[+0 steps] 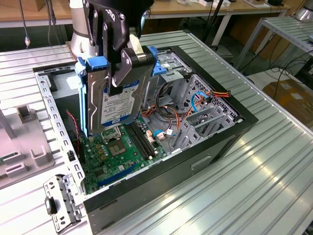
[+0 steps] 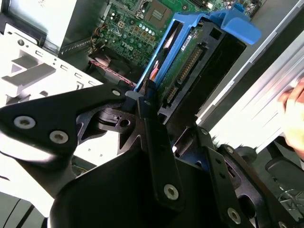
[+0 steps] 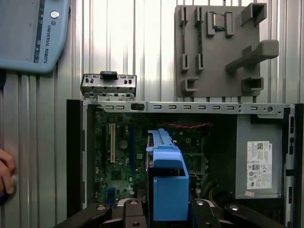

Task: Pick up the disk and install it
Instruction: 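Pick up the disk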

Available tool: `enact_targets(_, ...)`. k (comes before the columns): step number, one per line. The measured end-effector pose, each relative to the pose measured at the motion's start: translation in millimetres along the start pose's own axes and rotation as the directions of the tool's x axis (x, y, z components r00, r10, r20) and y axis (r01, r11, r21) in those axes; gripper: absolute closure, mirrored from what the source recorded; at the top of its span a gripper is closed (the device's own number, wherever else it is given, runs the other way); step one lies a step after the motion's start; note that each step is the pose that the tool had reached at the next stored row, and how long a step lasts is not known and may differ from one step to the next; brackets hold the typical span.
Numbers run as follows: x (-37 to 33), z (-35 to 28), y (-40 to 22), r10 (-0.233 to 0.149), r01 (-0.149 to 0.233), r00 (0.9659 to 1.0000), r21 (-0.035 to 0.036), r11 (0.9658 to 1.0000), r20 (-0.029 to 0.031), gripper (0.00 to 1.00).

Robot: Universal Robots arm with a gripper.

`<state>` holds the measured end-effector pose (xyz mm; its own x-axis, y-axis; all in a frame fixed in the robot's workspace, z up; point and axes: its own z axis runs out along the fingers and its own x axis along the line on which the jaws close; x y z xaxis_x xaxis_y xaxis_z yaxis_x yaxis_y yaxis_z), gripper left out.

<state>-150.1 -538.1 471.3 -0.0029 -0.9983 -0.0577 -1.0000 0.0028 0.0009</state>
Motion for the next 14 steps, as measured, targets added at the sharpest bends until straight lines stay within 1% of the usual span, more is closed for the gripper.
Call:
enact_targets(1, 1.2, 0.1, -2.0, -0.001, 0.001, 1.0, -0.0001, 1.0, 0.0, 0.64)
enact_targets(4, 3.2, 0.2, -4.9, -0.002, 0.002, 1.0, -0.0003, 1.0, 0.0, 0.64)
enact_targets(14, 8.7, 0.7, -13.1, -0.005, 0.005, 1.0, -0.0008, 1.0, 0.0001, 0.64)
